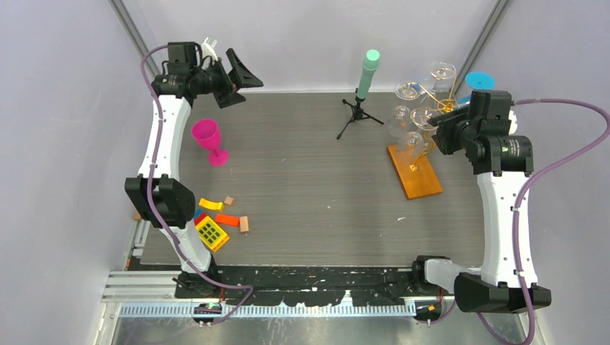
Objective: Take the wine glass off the wine glass rack
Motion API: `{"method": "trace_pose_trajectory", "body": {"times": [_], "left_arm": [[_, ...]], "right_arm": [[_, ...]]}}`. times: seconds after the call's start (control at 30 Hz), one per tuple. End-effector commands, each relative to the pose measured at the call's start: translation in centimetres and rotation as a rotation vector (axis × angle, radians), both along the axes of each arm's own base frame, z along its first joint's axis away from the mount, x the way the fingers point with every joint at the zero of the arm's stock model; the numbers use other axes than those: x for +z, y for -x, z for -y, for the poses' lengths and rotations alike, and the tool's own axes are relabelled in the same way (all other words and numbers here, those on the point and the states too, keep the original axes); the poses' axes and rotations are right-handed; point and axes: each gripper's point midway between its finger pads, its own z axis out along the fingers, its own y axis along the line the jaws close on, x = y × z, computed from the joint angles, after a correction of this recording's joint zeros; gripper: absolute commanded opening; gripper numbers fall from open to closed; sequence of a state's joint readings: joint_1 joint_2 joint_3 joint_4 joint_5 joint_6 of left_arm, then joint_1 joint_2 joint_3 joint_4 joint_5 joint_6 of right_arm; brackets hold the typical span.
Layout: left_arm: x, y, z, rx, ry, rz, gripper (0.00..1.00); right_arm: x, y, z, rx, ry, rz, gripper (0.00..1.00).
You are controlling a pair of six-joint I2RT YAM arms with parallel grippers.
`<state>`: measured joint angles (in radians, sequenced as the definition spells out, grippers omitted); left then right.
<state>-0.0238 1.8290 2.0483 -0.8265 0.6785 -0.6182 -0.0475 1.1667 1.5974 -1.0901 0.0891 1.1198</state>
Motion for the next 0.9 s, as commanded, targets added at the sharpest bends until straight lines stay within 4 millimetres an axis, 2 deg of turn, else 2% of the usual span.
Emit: {"method": "trace_pose_trajectory", "body": {"times": [0.0,0.23,0.5,0.63,0.87], "left_arm": [[4.1,1.3,0.0,-0.006,0.031,0.113,0.96],[3.8,1.5,0.1,-0.004,0.031,0.105,0.95],[3.7,1.8,0.1,-0.005,0.034,0.095,0.94],[3.7,1.9,0.1,-0.005,0.034,0.094,0.94],[3.7,2.0,0.0,-0.004,0.033,0.094,0.93]], "right_arm": [[1.1,-0.5,0.2,-0.035,-0.019,0.077,0.49],[1.4,-0.6,0.1,-0.042,-0.037,0.134,0.62],[0.7,-0.9,-0.2,-0.038,-0.073,0.126,0.64],[0.4,-0.9,-0.1,-0.051,-0.079,0.127,0.57],[0.7,-0.8,0.3,-0.064,-0.066,0.139,0.35]]}}
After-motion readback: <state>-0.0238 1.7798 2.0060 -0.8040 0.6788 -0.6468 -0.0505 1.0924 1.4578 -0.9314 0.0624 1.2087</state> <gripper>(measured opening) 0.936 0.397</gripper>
